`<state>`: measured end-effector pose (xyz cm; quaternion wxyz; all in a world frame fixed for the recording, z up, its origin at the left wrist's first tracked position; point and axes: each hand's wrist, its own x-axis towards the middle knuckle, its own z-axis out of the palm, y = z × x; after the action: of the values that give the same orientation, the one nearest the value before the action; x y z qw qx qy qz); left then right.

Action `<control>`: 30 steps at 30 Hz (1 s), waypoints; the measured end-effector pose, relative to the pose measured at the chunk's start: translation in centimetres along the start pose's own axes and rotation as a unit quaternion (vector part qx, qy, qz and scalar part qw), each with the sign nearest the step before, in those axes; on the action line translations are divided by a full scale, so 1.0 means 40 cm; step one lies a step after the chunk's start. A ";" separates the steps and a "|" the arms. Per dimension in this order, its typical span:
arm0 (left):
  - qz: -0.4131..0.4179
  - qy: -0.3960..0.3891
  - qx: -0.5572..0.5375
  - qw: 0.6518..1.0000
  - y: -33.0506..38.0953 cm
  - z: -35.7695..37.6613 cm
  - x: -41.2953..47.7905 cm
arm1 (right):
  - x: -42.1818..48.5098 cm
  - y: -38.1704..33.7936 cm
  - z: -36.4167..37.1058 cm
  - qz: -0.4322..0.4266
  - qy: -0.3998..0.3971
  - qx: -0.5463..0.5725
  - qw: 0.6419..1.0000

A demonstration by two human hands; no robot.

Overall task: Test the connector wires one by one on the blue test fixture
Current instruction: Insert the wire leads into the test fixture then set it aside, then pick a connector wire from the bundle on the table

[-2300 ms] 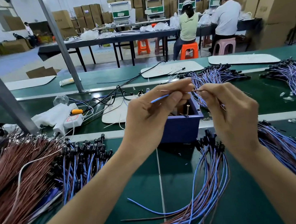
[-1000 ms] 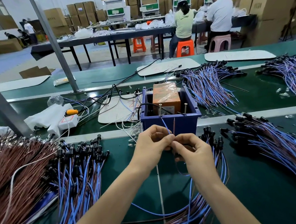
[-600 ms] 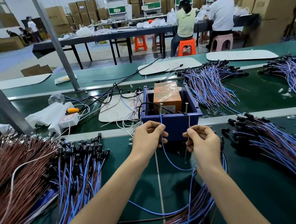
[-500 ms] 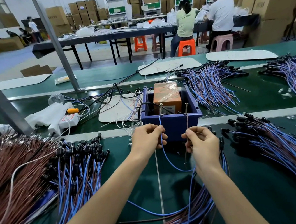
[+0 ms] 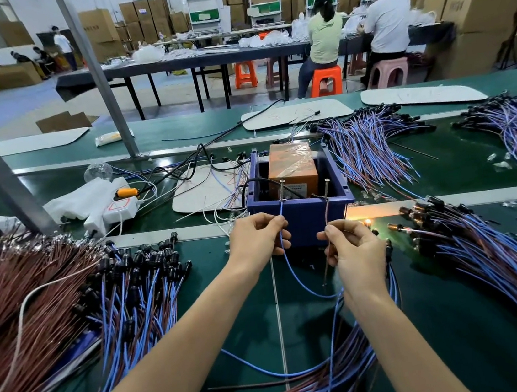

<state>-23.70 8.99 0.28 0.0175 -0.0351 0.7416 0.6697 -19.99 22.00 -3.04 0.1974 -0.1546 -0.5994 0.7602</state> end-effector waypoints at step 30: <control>0.033 -0.474 0.300 0.827 0.049 -0.296 -0.228 | -0.154 -0.013 -0.123 0.052 -0.353 -0.405 0.842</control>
<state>-14.51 -2.31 4.08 0.3545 0.3183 0.8073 0.3483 -12.24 23.30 -3.71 -0.1479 0.0272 -0.8741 0.4619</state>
